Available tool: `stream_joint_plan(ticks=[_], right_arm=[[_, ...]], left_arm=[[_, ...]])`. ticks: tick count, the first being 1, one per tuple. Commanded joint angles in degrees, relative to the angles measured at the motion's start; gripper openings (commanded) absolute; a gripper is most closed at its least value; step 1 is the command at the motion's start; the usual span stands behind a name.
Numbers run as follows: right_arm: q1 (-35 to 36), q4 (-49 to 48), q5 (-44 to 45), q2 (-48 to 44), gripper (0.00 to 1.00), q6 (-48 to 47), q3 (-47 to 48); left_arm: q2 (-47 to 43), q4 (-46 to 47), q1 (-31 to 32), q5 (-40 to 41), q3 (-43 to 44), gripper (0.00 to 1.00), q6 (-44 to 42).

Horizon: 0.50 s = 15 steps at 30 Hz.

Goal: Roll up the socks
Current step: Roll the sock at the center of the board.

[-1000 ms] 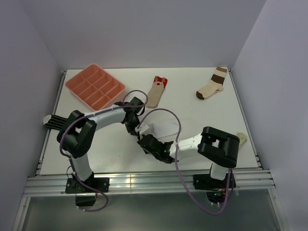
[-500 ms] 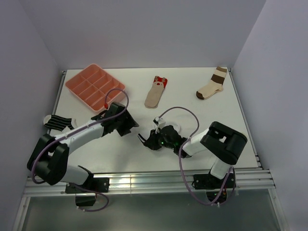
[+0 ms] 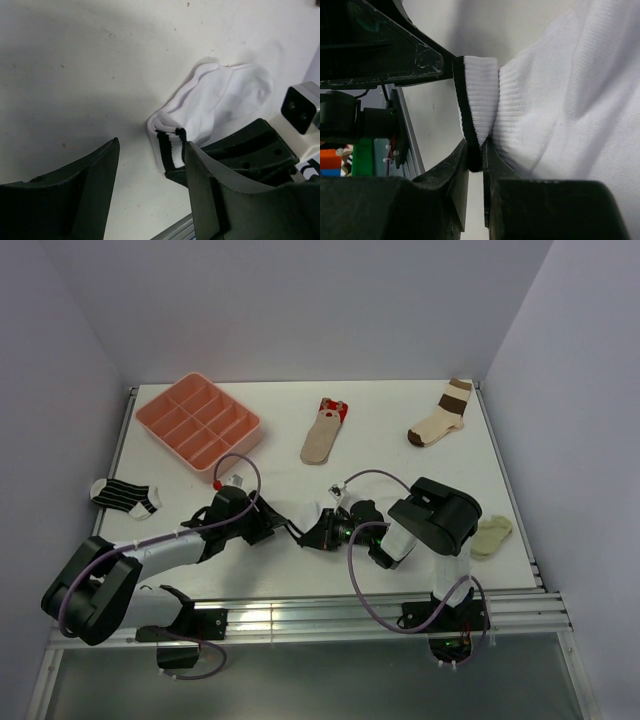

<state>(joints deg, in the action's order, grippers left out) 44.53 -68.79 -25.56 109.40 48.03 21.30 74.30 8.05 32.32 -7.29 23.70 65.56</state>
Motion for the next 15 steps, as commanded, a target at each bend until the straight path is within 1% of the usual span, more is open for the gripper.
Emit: stream_joint_plan(ticks=[1,5,9,11,15], right_arm=[[0.03,5.86,-3.18,3.18,0.0,0.75,-1.7],[-0.24,8.49,-3.27,3.45,0.0,0.14,-0.65],[-0.67,9.03,-3.79,3.8,0.0,0.13,0.41],[-0.76,9.29,-3.88,4.15,0.0,0.22,0.85],[-0.94,8.68,-3.88,4.41,0.0,0.83,1.11]], left_arm=[[-2.23,8.8,0.2,-0.45,-2.34,0.6,-2.27],[-1.8,11.63,0.29,-0.8,-3.31,0.59,-2.98],[-0.04,12.86,0.64,-0.88,-3.57,0.58,-4.21],[0.84,12.95,0.73,-1.15,-3.4,0.55,-4.74],[1.81,12.6,0.91,-1.06,-3.49,0.53,-5.35]])
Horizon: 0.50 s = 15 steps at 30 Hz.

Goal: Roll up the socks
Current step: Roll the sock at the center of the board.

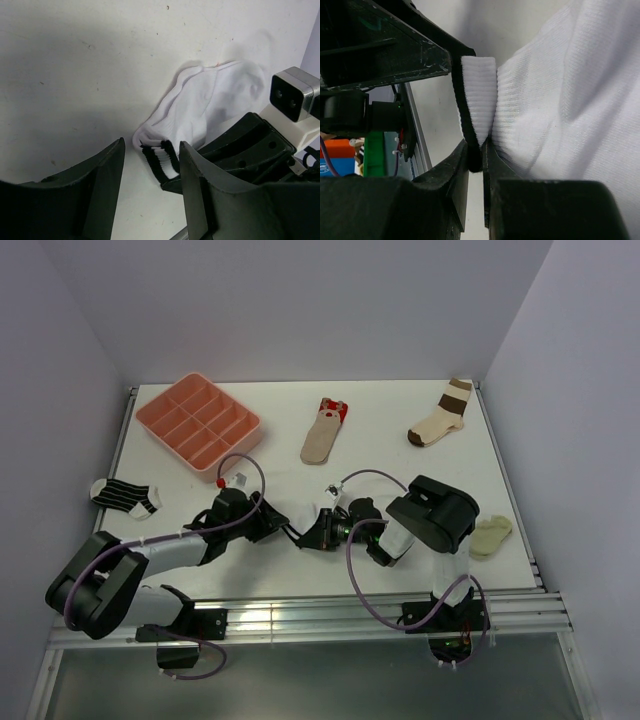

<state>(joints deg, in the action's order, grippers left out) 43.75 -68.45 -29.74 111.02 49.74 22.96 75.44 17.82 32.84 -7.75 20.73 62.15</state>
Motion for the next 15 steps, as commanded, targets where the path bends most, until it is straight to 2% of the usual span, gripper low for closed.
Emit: stream_joint_plan(ticks=[1,9,15], right_arm=[[-0.15,8.24,0.29,2.8,0.0,-0.69,-0.55],[-0.42,6.22,0.03,3.94,0.0,0.98,-0.81],[-0.5,6.57,0.29,4.03,0.0,1.77,-0.72]], left_arm=[[0.94,2.83,0.38,-0.69,-0.69,0.52,-1.86],[-1.44,5.46,0.47,-0.95,-4.91,0.57,-0.36],[1.37,7.49,0.82,-2.01,-5.35,0.57,0.6]])
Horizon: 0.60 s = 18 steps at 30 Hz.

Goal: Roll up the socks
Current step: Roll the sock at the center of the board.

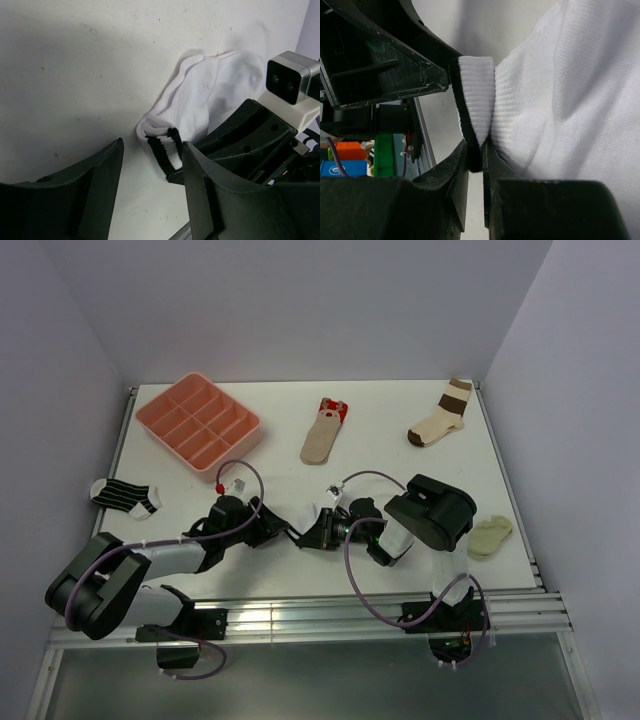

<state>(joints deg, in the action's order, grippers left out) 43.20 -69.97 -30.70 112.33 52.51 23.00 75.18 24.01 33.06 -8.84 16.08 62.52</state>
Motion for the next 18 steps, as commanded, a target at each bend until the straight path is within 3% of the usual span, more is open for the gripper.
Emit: stream_joint_plan(ticks=[1,10,13,17,18], right_arm=[[0.04,8.36,1.34,2.63,0.0,-1.01,-0.68],[0.13,8.63,1.61,2.54,0.0,-0.66,-0.68],[0.13,8.89,1.87,2.1,0.02,-1.18,-0.68],[0.13,12.21,3.45,0.17,0.06,-3.55,-0.42],[0.22,13.01,3.71,-0.36,0.07,-4.08,-0.33]], left_arm=[[2.6,1.3,0.78,-1.0,-0.61,0.56,0.15],[9.8,2.53,1.75,-1.35,0.62,0.4,-0.47],[12.36,1.31,1.83,-1.18,1.59,0.3,-0.56],[13.68,-5.88,1.92,-0.74,5.18,0.03,-2.05],[13.68,-8.25,1.92,-0.22,7.63,0.01,-2.66]])
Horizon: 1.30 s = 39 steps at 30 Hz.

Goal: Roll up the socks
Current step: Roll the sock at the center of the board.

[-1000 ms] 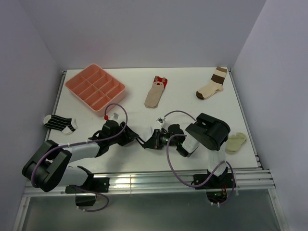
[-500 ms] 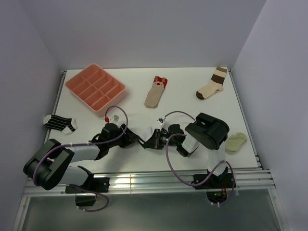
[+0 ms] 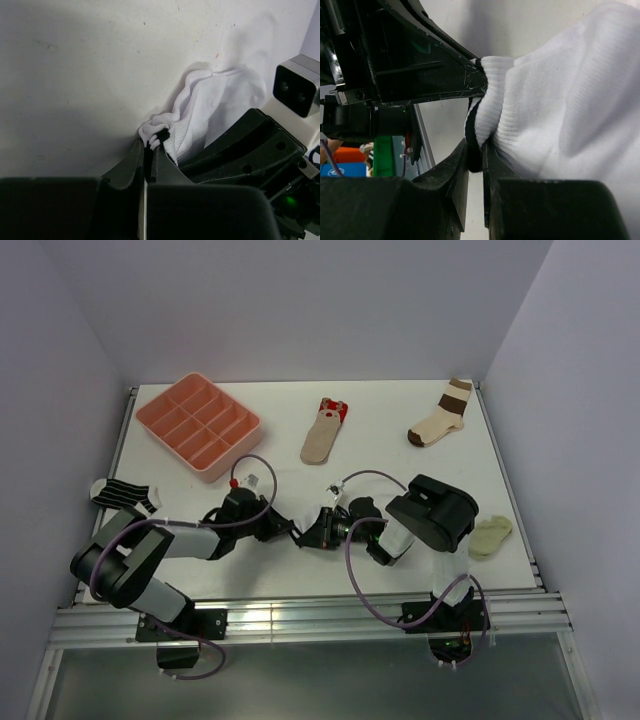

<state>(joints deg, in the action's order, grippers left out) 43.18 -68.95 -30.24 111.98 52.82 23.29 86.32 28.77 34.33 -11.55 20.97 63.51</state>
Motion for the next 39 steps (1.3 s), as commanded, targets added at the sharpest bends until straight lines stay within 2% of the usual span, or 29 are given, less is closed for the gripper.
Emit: stream_joint_plan(ticks=[1,3,5,7,8,10,12,13,15,19,23,29,34,37,39], right_arm=[[0.24,12.69,3.69,-1.23,0.11,-5.52,-0.61],[0.24,15.15,4.83,-2.73,0.16,-6.76,-0.53],[0.24,18.48,5.54,-5.36,0.26,-8.69,-0.18],[0.33,21.56,7.73,-9.04,0.39,-10.88,0.0],[0.59,25.23,9.04,-10.54,0.43,-11.85,0.35],[1.12,29.55,13.78,-15.01,0.52,-15.35,0.88],[2.78,36.14,17.48,-17.84,0.55,-17.74,2.28],[3.4,38.17,22.11,-20.46,0.58,-19.75,2.81],[5.33,43.18,27.66,-22.76,0.59,-21.52,4.3],[13.32,49.95,44.78,-25.5,0.6,-25.65,7.82],[17.55,50.58,50.7,-25.5,0.6,-27.5,9.41],[20.62,49.35,55.81,-23.13,0.6,-29.26,11.6],[20.28,47.85,55.82,-23.65,0.6,-26.63,9.86],[18.26,46.89,53.63,-25.58,0.52,-24.7,8.27],[16.68,46.8,52.65,-26.64,0.5,-23.56,7.3]], left_arm=[[2.53,-15.65,0.74,4.59,4.24,0.0,-5.13],[2.53,-24.27,1.0,6.71,8.88,0.0,-6.72],[2.79,-33.11,1.09,9.7,12.15,0.0,-8.13],[4.19,-39.21,1.27,11.28,17.68,0.0,-9.44],[4.9,-44.72,1.36,13.2,21.53,0.0,-9.89],[7.09,-48.97,1.88,15.23,25.07,0.0,-10.85],[8.5,-54.41,2.76,18.05,29.8,0.0,-11.47],[9.99,-56.09,3.11,18.75,31.22,0.0,-11.82],[11.58,-58.03,3.99,19.11,34.73,0.0,-12.09],[16.33,-62.25,5.13,18.85,38.96,0.0,-12.97],[18.7,-64.19,6.72,18.93,41.34,0.0,-13.49],[20.02,-65.16,8.21,18.76,41.69,0.0,-13.76],[19.5,-64.9,8.48,18.76,41.52,0.0,-14.73],[18.97,-64.46,8.48,18.5,40.99,0.0,-14.64],[18.71,-64.11,8.48,18.41,40.55,0.0,-14.64]])
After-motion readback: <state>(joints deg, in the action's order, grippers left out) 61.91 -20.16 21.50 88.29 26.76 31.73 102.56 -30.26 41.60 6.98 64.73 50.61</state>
